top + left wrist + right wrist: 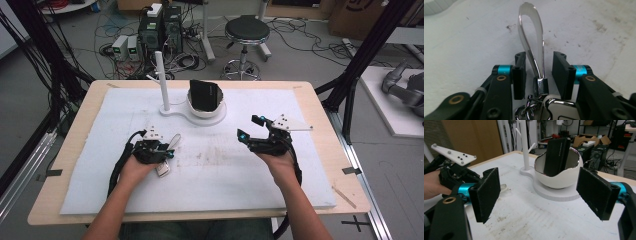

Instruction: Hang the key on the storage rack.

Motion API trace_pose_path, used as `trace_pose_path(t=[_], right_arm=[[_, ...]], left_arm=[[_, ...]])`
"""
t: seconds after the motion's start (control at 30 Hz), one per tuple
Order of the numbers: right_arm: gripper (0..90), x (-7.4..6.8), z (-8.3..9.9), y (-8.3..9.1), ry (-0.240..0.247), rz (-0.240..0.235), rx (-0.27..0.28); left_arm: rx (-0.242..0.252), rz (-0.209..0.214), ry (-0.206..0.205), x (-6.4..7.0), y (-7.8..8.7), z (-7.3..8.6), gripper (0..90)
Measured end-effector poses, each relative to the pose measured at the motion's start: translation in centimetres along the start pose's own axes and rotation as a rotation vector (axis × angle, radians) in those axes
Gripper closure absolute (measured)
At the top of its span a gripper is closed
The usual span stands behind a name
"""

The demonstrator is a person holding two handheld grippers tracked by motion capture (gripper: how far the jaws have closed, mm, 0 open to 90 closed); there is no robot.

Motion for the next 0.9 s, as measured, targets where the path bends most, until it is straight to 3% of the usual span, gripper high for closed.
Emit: trace_pose_path(t=[0.1, 0.17, 0.43, 0.6, 0.9], right_arm=[[19.7, 0.0, 0.0, 0.1, 0.001, 0.001, 0.001], [19.7, 0.0, 0.0, 0.2, -0.003, 0.002, 0.002], [19.7, 0.0, -0.1, 0.4, -0.004, 0.001, 0.01], [19.8, 0.0, -0.3, 0.5, -0.005, -0.006, 0.018], [19.7, -0.4, -0.8, 0.7, -0.004, -0.014, 0.034]], left_arm=[[-0.007, -0.003, 0.001, 0.1, 0.1, 0.1, 68.0], [-0.01, -0.009, -0.022, 0.2, 0.3, 0.2, 80.6], [0.002, -0.036, -0.06, 0.2, 0.8, 0.1, 82.1], [0.139, -0.021, -0.015, -0.3, 3.5, -1.5, 82.1], [0.411, -0.158, 0.019, -1.8, 10.1, -5.6, 82.1]])
Point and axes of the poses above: each handheld gripper's, and its own axes: y roughly backward along the jaws, z roughly out of its underside, x roughly to its right, the point moved 10 cm from there along -y, roughly forward along the jaws, and after that the axes turned 10 degrees about -x, right-handed, at the moved point
